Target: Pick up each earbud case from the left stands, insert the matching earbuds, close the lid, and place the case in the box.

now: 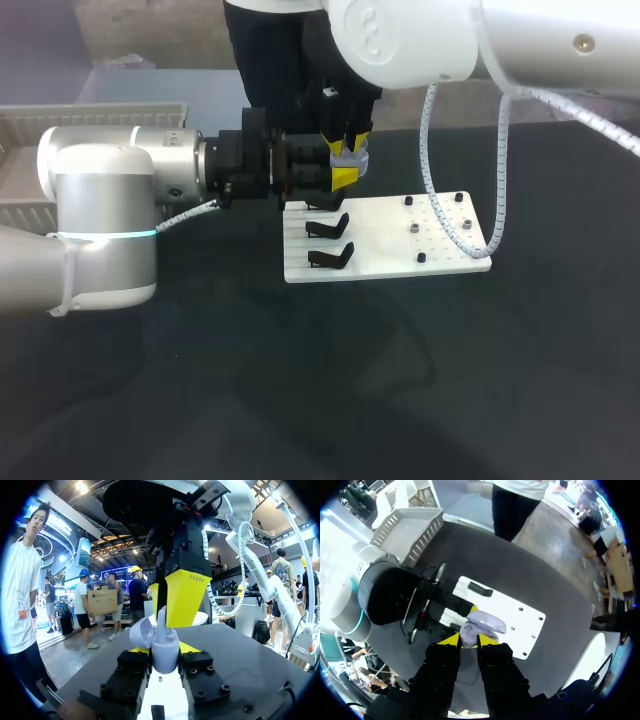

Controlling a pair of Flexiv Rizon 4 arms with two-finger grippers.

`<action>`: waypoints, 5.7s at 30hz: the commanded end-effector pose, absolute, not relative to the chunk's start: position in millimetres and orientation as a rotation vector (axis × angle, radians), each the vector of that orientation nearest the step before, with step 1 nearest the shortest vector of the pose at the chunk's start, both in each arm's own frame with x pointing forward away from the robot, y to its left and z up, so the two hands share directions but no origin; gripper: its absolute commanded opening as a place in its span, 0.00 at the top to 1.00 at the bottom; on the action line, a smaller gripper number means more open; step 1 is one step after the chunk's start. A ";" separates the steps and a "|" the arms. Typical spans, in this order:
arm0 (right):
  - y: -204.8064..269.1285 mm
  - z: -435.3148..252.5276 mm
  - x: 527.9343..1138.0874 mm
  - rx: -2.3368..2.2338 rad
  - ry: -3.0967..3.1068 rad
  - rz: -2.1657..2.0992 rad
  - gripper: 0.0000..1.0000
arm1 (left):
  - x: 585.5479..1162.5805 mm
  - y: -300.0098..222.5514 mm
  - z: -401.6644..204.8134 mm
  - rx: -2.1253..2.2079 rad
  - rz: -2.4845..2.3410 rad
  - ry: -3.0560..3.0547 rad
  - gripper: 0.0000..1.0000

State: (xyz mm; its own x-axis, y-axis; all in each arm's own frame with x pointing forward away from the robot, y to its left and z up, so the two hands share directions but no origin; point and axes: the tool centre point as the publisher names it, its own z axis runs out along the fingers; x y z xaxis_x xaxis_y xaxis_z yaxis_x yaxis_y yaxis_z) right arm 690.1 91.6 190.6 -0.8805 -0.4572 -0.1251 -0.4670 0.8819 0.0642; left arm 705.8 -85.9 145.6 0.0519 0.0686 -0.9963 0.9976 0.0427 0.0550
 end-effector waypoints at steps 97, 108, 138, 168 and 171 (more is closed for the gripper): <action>63.2 165.9 775.3 -0.304 2.877 0.147 0.70 | 706.2 -86.0 145.5 1.250 -1.104 1.238 1.00; 55.8 171.3 737.3 -0.330 2.890 0.164 0.68 | 706.2 -86.0 145.5 1.250 -1.104 1.238 1.00; -15.3 190.2 649.8 0.319 2.583 0.466 0.00 | 735.8 58.7 193.7 1.128 -0.655 1.345 1.00; -11.9 161.9 623.8 0.460 2.645 0.423 0.00 | 795.8 226.9 113.6 0.973 -0.256 1.600 1.00; -11.7 160.8 621.4 0.468 2.646 0.419 0.00 | 802.4 232.1 108.4 0.963 -0.280 1.600 1.00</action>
State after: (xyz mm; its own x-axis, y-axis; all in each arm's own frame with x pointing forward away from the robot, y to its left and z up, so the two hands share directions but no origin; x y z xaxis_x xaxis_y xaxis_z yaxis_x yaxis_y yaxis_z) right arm 623.4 -13.2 163.2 -0.8619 0.3789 -0.3369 0.2558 0.8987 0.3562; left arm 791.2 236.1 117.8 0.0140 0.4398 -0.8980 0.7708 0.5673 0.2899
